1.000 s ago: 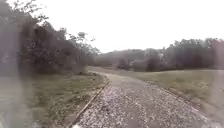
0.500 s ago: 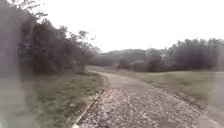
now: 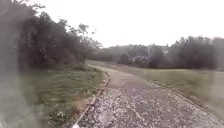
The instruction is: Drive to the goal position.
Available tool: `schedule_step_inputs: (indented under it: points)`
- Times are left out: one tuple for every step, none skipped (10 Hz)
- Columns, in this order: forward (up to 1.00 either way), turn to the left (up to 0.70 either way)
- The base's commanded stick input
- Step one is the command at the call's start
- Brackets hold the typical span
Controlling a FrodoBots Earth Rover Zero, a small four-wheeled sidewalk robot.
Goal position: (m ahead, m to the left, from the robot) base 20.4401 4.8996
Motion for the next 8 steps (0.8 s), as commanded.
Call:
schedule_step_inputs:
  points:
    - [0.70,-0.10]
    - [0.70,-0.13]
    - [0.70,-0.13]
    - [0.70,-0.13]
    - [0.70,-0.13]
    - [0.70,-0.13]
    - [0.70,-0.13]
    - [0.70,-0.13]
